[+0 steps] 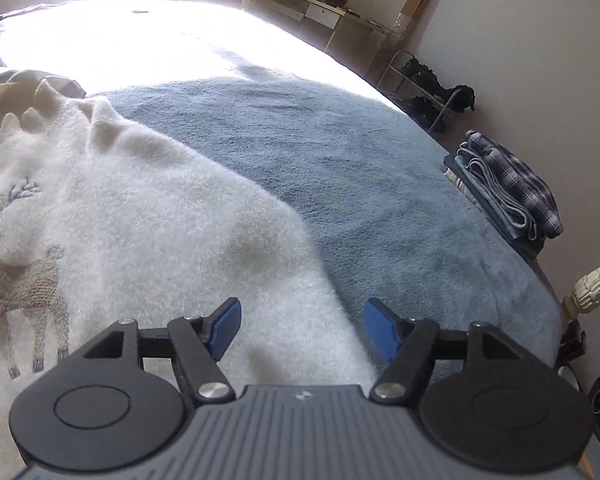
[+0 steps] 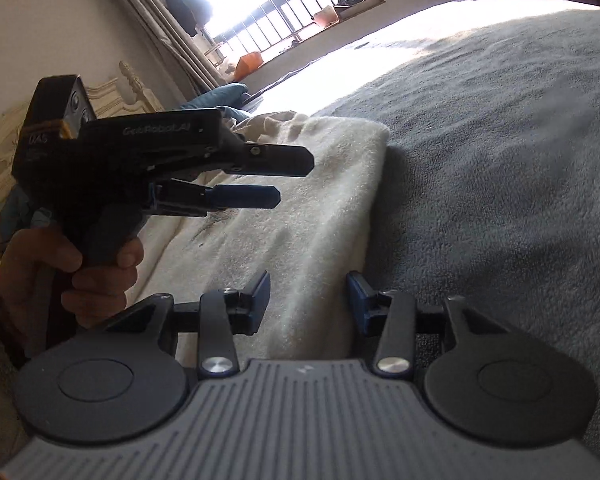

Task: Fold clothes
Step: 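Pinch the sweater side edge with both grippers near the deer embroidery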

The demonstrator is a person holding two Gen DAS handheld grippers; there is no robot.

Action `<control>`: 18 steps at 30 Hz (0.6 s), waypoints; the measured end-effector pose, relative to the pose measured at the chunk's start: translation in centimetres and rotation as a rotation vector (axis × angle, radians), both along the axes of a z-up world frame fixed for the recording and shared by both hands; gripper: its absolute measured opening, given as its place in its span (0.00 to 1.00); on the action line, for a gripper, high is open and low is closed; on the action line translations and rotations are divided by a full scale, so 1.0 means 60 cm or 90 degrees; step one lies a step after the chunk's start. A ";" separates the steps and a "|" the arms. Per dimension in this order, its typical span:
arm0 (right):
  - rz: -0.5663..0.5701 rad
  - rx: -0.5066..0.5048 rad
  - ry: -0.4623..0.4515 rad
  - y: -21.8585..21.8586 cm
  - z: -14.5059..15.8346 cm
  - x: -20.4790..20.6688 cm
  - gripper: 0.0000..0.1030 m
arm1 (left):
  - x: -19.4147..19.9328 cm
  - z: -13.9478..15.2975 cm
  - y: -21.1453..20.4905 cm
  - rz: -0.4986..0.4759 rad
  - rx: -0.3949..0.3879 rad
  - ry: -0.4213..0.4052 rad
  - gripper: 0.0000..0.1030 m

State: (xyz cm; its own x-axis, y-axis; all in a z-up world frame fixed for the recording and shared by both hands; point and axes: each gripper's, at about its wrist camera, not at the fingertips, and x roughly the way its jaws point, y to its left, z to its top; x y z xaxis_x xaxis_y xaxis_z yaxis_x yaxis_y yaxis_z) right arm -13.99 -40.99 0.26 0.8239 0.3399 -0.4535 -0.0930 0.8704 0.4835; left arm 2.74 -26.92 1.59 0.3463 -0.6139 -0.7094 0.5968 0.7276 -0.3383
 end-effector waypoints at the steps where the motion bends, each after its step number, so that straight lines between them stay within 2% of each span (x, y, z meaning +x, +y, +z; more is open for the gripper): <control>1: 0.001 -0.022 -0.007 0.010 0.003 -0.001 0.41 | 0.002 -0.004 -0.011 -0.005 0.009 -0.005 0.68; 8: 0.019 -0.173 -0.058 0.078 0.020 -0.017 0.46 | 0.012 -0.030 -0.069 -0.035 0.065 -0.056 0.68; 10: 0.022 -0.194 -0.067 0.089 0.023 -0.019 0.47 | 0.011 -0.032 -0.068 -0.030 0.067 -0.077 0.59; 12: 0.018 -0.204 -0.072 0.094 0.025 -0.025 0.48 | 0.020 -0.034 -0.048 -0.009 0.035 -0.063 0.30; 15: 0.002 -0.176 -0.077 0.080 0.024 -0.036 0.48 | 0.040 -0.036 -0.014 0.026 -0.037 -0.011 0.18; 18: -0.019 -0.107 -0.085 0.049 0.021 -0.041 0.49 | 0.056 -0.045 0.014 0.059 -0.084 0.041 0.17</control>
